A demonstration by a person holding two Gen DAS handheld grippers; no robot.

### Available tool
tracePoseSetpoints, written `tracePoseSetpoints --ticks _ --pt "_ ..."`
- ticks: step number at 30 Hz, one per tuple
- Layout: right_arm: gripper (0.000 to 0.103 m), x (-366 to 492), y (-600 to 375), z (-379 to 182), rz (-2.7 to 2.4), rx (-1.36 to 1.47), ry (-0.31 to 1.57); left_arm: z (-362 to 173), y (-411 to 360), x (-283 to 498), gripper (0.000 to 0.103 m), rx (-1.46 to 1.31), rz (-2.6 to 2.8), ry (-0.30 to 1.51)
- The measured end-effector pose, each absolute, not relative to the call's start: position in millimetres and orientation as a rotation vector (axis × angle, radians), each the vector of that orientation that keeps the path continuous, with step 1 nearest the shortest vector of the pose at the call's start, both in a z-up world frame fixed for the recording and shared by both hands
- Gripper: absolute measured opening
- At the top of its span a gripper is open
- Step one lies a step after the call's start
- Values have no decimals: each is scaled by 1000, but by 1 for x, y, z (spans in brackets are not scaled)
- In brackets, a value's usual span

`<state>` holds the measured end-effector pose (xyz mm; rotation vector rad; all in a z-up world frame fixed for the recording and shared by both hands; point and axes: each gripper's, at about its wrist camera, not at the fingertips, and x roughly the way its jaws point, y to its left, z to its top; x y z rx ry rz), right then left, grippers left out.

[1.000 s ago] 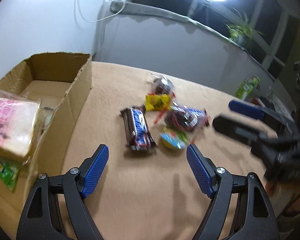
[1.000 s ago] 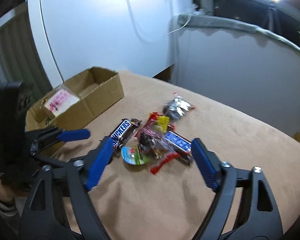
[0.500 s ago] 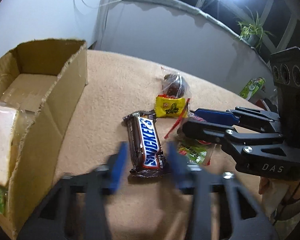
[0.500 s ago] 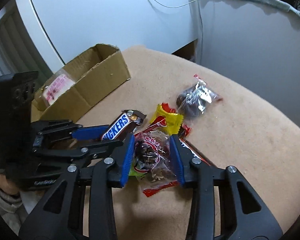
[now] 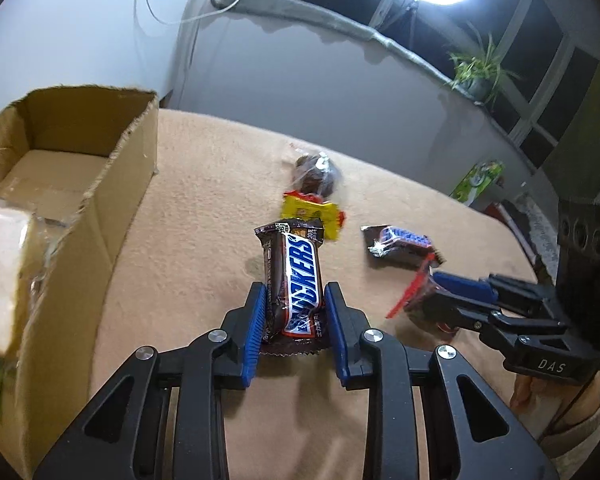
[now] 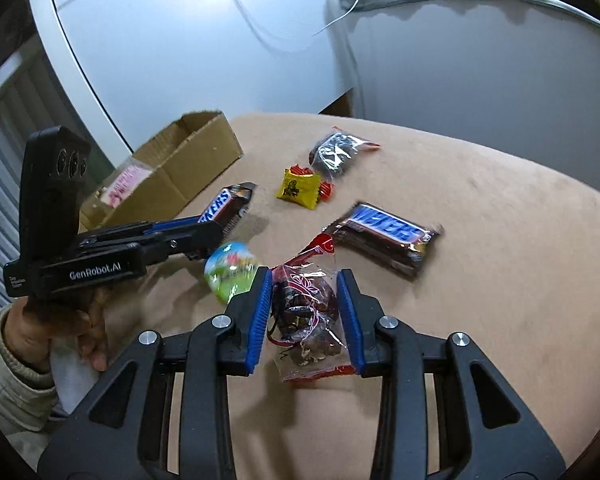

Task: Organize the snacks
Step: 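Grasp the Snickers bar with the left gripper while the right grasps the red-tied chocolate bag, then carry both items into the cardboard box and open both grippers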

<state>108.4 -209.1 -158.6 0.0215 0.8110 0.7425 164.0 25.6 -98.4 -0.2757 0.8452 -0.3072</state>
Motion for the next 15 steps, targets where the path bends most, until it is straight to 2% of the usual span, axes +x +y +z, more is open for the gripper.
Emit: tracePoseSetpoints --ticks 15 --pt "35 29 -275 -133 553 217 654 -56 17 75 28 -245 -383 726"
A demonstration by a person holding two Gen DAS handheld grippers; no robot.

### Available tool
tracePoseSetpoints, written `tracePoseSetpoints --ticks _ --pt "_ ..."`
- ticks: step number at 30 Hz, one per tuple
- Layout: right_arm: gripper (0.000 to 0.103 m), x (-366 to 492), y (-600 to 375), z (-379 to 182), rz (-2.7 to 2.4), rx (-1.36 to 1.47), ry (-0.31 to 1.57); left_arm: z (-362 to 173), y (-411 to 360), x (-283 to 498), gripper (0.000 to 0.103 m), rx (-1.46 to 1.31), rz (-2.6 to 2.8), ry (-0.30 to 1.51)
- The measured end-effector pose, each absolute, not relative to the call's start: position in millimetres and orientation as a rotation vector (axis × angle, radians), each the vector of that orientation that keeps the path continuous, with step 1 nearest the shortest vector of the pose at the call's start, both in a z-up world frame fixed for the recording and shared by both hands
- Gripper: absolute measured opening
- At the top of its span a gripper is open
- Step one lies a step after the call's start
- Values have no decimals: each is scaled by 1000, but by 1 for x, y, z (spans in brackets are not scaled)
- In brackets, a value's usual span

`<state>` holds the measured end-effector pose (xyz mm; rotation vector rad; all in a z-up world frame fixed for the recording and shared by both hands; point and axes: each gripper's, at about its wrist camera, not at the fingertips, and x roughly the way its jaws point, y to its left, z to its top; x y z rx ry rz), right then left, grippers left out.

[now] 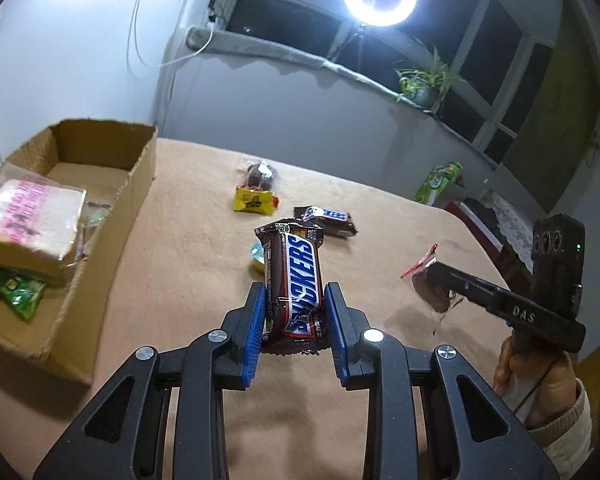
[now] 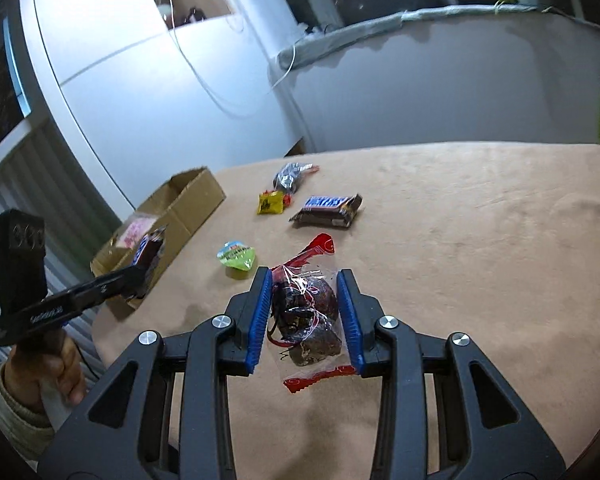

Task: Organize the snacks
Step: 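Carry both items into the cardboard box and open both grippers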

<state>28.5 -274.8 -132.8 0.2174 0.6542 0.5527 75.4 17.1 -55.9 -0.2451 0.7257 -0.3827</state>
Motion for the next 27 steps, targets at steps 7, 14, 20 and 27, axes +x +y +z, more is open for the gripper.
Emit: tracePoseSetpoints --ticks 7,14,20,27 --pt "35 9 -269 -103 552 188 582 -35 24 51 28 -212 -386 661" --pt "35 1 -249 -87 565 155 552 -31 40 38 28 -220 -375 632" --pt "35 2 -231 -79 583 123 547 -29 61 32 28 -233 -352 608" --pt "35 10 -198 -79 620 84 565 -26 94 30 28 -245 -289 580"
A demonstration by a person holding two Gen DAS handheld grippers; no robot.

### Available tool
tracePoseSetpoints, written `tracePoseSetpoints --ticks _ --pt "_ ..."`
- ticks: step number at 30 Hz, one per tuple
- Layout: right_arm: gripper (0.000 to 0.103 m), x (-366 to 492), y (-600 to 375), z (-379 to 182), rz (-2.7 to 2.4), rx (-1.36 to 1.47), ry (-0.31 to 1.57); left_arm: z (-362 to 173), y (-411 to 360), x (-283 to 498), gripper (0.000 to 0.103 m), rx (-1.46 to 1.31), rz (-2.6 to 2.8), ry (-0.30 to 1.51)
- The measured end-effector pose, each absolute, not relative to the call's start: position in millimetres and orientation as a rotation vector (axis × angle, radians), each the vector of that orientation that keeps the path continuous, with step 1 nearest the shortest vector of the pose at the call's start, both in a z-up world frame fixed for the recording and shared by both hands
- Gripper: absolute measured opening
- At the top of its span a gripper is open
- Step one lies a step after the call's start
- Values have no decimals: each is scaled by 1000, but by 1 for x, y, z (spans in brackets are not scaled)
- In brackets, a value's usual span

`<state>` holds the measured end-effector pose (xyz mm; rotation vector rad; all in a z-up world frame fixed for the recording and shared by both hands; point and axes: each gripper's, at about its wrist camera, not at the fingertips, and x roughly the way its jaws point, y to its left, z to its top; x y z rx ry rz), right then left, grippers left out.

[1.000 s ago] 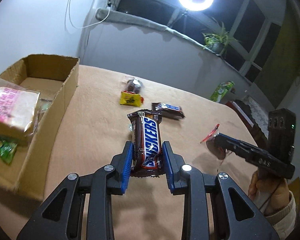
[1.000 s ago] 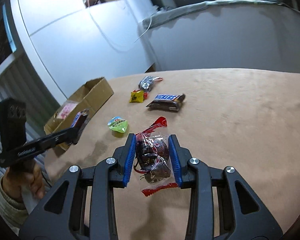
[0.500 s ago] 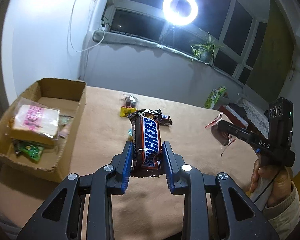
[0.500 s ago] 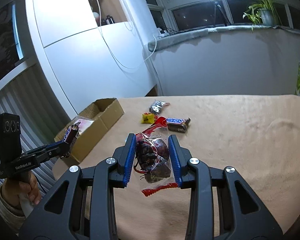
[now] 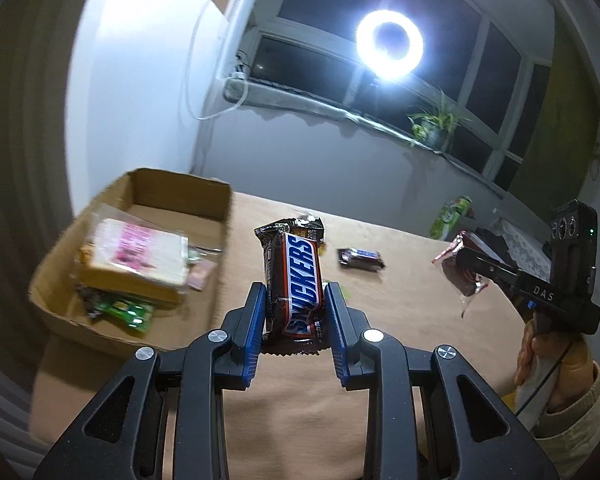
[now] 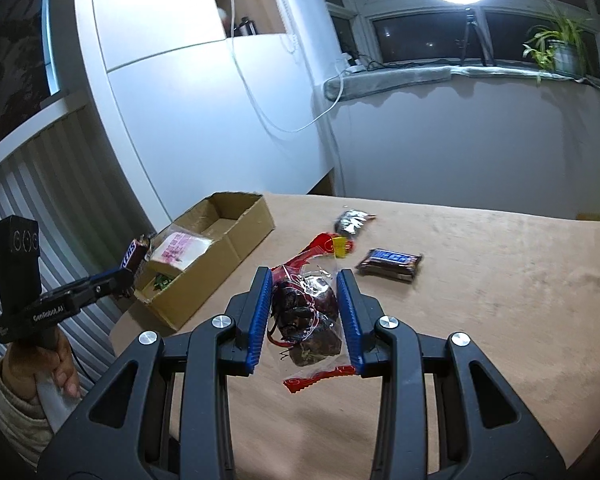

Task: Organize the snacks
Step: 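Carry both items into the cardboard box and open both grippers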

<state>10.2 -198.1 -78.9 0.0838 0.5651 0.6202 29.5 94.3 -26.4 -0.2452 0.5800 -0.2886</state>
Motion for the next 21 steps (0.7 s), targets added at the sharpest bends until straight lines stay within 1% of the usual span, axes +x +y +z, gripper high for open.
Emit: tracePoseSetpoints --ticks 12,21 --pt "35 36 -116 -74 743 12 579 -41 152 37 28 -274 -181 591" --pt "35 69 -37 -72 853 -55 566 -50 176 45 28 -240 -136 606"
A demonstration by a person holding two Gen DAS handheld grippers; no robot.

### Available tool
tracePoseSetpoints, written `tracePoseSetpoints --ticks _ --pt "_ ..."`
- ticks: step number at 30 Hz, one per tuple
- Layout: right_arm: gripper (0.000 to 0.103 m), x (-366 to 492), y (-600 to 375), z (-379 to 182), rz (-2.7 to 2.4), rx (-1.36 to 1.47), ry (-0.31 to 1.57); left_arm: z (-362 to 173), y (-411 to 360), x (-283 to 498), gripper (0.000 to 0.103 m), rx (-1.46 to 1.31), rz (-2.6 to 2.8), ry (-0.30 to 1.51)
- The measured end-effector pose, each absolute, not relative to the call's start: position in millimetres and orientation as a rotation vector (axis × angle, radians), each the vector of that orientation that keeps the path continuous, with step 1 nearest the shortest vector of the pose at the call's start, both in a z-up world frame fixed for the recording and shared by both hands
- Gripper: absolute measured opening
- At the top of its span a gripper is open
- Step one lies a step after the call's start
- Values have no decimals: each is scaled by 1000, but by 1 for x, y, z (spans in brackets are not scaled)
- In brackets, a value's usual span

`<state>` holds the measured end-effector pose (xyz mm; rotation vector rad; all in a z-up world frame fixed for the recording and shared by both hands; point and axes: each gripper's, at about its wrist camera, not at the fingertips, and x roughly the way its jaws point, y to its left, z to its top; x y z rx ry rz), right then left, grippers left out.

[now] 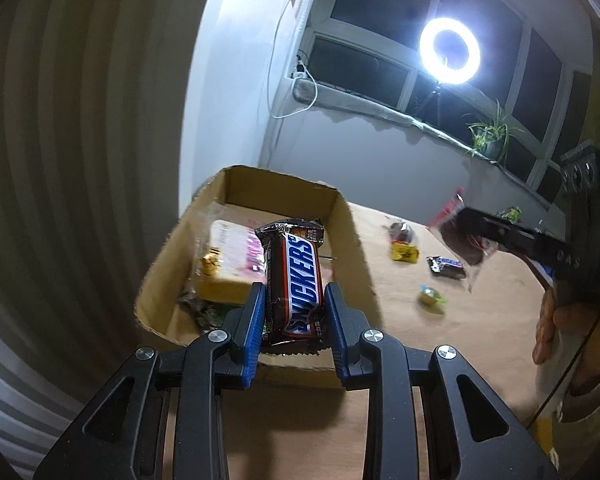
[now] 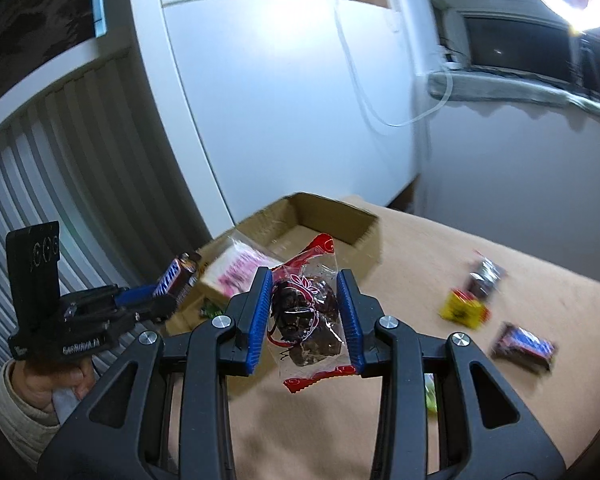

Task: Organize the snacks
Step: 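Carry both items into the cardboard box and open both grippers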

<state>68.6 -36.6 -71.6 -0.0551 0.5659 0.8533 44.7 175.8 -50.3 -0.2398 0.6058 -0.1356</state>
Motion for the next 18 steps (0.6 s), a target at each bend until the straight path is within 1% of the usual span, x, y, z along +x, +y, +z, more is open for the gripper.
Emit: tracePoseSetpoints --ticks 8,14,15,17,18 --pt "35 115 25 -61 911 -103 526 -47 187 75 28 -218 -139 605" --pt "35 147 51 -61 906 -106 493 -37 187 111 28 -195 -154 588" --pt "38 152 53 -63 903 -106 497 -37 186 118 28 -192 -159 591" --pt "68 158 54 -69 889 -105 526 -45 184 132 32 -180 -151 630" --pt "71 156 51 -70 889 -98 516 -49 183 136 41 -171 -128 660"
